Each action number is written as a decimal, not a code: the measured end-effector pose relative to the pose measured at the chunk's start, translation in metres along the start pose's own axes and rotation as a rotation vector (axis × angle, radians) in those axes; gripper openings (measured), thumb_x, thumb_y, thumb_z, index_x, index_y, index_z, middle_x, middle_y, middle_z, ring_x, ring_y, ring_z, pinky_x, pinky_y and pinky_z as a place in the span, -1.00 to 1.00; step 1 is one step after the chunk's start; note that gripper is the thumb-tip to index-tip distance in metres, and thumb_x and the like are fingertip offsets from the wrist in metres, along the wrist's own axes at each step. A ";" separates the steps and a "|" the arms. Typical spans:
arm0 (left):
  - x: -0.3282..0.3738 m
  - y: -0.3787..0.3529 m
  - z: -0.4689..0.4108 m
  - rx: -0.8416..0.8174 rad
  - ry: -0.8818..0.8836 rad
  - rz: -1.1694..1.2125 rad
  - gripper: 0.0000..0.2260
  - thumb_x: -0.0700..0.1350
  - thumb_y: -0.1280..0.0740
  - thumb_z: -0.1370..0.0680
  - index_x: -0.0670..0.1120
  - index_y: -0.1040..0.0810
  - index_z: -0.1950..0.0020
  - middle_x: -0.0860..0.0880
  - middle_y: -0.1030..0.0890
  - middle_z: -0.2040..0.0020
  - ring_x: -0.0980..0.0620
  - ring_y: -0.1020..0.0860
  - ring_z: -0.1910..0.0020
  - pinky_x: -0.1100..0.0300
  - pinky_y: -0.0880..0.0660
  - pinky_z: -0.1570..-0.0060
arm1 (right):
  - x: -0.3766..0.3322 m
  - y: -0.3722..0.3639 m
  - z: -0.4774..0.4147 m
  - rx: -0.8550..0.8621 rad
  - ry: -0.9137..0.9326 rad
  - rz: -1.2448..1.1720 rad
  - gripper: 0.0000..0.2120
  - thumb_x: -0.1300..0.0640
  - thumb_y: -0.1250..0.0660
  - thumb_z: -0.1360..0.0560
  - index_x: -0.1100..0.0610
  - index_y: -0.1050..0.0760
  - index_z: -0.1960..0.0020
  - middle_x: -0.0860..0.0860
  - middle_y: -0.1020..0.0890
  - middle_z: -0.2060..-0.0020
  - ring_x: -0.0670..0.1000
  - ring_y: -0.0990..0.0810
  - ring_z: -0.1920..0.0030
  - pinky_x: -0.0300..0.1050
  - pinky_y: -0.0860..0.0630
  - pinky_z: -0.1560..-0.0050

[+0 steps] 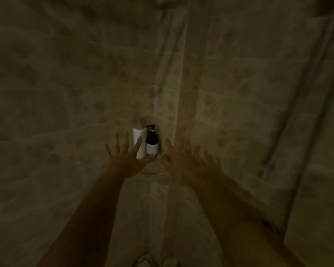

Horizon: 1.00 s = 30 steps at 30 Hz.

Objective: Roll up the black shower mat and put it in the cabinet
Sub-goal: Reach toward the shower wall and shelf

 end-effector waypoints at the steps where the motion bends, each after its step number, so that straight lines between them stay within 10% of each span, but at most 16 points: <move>1: -0.024 0.000 0.000 -0.006 0.054 -0.039 -0.13 0.59 0.09 -0.32 0.26 0.17 -0.55 -0.03 0.33 -0.58 -0.15 0.40 -0.51 -0.32 0.36 -0.37 | -0.014 -0.012 -0.015 -0.036 0.030 -0.040 -0.30 -0.37 0.02 -0.55 -0.14 0.16 -0.58 0.16 0.19 -0.58 0.28 0.23 -0.55 0.37 0.19 -0.46; 21: -0.345 0.090 0.189 0.100 1.008 -0.257 -0.05 0.66 0.25 -0.20 0.30 0.24 -0.53 -0.01 0.41 -0.54 -0.15 0.45 -0.48 -0.39 0.35 -0.37 | -0.420 -0.146 -0.058 -0.137 1.050 -0.001 -0.23 -0.46 0.13 -0.49 -0.11 0.18 -0.58 0.18 0.18 -0.58 0.16 0.28 -0.56 0.23 0.34 -0.46; 30: -0.359 0.042 0.519 0.148 1.736 -0.181 -0.04 0.68 0.30 -0.16 0.31 0.28 -0.50 0.02 0.49 -0.46 -0.14 0.49 -0.45 -0.36 0.46 -0.29 | -0.563 -0.250 0.221 -0.412 1.728 -0.006 -0.22 -0.48 0.15 -0.48 -0.15 0.21 -0.57 0.21 0.20 -0.57 0.17 0.27 -0.56 0.30 0.32 -0.47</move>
Point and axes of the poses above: each hand's wrist, its own z-axis away from the middle knuckle, its own y-axis out of the back of the hand, x = y × z, the point moved 10 cm from there along -z, towards the middle knuckle
